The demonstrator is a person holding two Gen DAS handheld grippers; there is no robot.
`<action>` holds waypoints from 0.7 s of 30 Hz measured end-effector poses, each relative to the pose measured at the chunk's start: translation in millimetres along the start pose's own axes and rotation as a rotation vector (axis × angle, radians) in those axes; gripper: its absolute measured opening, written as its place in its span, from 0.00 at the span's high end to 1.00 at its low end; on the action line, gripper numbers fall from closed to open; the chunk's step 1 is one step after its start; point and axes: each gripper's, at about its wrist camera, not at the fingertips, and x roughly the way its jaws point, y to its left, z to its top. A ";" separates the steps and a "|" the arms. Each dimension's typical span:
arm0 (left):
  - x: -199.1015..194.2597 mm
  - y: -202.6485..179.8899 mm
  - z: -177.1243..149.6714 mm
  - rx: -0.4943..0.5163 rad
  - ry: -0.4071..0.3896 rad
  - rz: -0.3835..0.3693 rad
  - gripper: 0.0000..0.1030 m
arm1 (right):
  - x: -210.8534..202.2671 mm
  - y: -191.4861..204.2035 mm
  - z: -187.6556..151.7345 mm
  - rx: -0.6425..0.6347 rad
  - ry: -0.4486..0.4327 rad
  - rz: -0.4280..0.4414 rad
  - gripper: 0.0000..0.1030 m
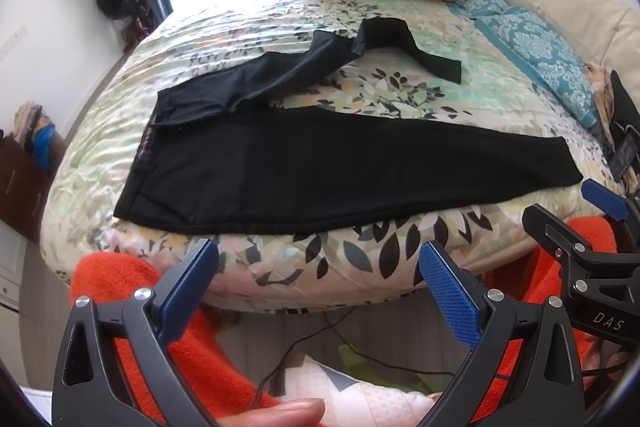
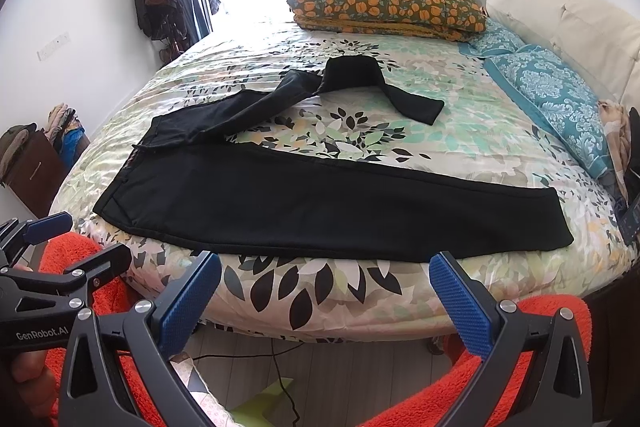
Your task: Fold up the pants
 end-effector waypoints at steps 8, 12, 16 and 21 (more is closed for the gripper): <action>2.7 -2.5 0.8 0.004 0.007 -0.002 0.02 | 2.2 -0.2 0.4 -0.002 0.007 -0.001 0.00; 2.7 -2.8 0.8 0.002 0.008 -0.001 0.02 | 4.3 -0.8 2.6 -0.001 0.012 -0.005 0.00; 2.1 -3.1 2.9 0.004 -0.001 -0.001 0.02 | 4.3 -1.2 4.9 -0.001 0.005 -0.005 0.00; 2.2 0.1 6.6 -0.001 -0.008 0.004 0.02 | 4.4 1.8 9.1 -0.012 -0.005 0.001 0.00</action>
